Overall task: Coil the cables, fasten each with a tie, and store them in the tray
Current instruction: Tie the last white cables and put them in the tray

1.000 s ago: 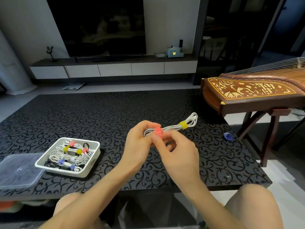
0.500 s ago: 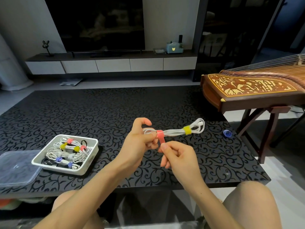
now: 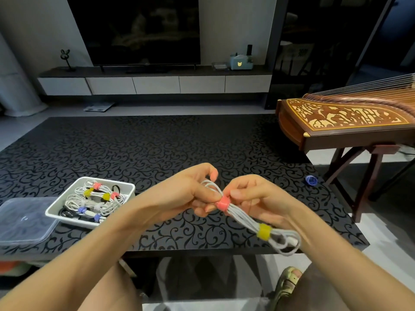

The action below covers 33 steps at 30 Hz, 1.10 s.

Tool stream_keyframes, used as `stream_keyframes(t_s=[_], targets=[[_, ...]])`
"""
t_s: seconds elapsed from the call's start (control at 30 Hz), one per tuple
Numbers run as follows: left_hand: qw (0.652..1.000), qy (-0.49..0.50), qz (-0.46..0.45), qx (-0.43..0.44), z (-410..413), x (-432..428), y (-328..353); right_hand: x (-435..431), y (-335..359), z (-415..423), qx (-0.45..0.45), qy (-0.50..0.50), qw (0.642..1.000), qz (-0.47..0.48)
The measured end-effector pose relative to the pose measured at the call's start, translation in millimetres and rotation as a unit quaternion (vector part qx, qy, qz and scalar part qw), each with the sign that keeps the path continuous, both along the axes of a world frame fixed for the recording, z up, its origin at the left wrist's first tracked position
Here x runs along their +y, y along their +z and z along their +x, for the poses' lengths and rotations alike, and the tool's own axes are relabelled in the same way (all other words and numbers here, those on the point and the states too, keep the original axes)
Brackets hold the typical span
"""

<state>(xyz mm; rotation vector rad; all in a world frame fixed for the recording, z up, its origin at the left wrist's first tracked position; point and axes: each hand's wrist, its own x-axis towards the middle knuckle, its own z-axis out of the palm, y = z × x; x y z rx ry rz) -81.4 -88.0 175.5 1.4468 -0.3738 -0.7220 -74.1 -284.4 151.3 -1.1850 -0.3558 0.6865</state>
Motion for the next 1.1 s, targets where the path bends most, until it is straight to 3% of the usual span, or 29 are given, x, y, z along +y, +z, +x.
stream_keyframes(t_s=[0.1,0.2,0.33,0.47,0.57,0.6,0.63,0.67,0.7,0.77,0.83,0.9,0.97,1.1], targets=[[0.993,0.045,0.103,-0.031,0.8,1.6,0.3,5.7,11.0,4.8,-0.088,0.028,0.989,-0.113],[0.976,0.101,0.181,-0.07,4.5,3.7,-8.5,22.1,15.7,6.6,-0.235,-0.022,0.93,-0.28],[0.981,0.154,0.113,0.009,5.4,33.0,-19.4,53.9,11.2,4.1,-0.342,-0.044,0.885,-0.313],[0.968,0.235,0.073,0.041,7.3,65.4,-37.0,95.2,-5.8,10.9,-0.449,-0.026,0.812,-0.371],[0.967,0.24,-0.023,0.082,7.8,103.3,-51.1,124.9,-17.3,22.6,-0.44,-0.059,0.812,-0.379],[0.963,0.254,-0.022,0.084,8.8,116.3,-57.5,127.4,-20.3,26.8,-0.425,-0.078,0.814,-0.388],[0.956,0.288,0.038,0.052,9.3,134.3,-66.1,131.9,-23.5,31.2,-0.408,-0.091,0.818,-0.396],[0.934,0.319,0.161,-0.018,9.8,150.9,-76.7,132.8,-27.2,34.8,-0.393,-0.098,0.822,-0.4],[0.882,0.328,0.321,-0.105,9.0,168.1,-89.5,133.1,-31.3,37.2,-0.381,-0.099,0.827,-0.401],[0.741,0.215,0.593,-0.23,6.4,195.7,-113.4,130.6,-38.6,38.8,-0.367,-0.097,0.836,-0.397],[0.627,0.071,0.729,-0.266,6.0,211.6,-133.5,125.8,-43.8,39.1,-0.355,-0.106,0.84,-0.395],[0.554,0.007,0.772,-0.312,9.9,216.9,-140.9,119.5,-47.7,39.1,-0.347,-0.119,0.841,-0.398],[0.524,-0.039,0.768,-0.367,15.9,214.7,-141.7,111.1,-50.4,38.7,-0.342,-0.132,0.842,-0.395],[0.548,-0.084,0.722,-0.414,20.6,183.5,-146.4,89.7,-54.8,37.9,-0.337,-0.161,0.846,-0.381]])
